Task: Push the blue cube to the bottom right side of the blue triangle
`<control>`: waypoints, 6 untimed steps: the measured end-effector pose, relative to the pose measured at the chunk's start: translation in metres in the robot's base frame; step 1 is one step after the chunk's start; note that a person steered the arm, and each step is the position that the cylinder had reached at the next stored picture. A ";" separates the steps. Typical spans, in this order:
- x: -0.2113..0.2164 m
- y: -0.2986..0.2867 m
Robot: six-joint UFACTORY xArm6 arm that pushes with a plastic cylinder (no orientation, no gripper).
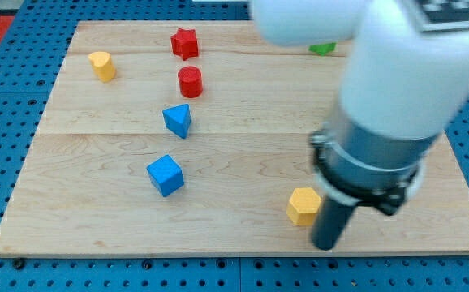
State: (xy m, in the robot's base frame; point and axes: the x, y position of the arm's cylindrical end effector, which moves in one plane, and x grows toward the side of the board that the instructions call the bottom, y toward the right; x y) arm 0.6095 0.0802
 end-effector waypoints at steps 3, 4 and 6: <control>-0.063 -0.166; -0.044 -0.170; -0.090 -0.215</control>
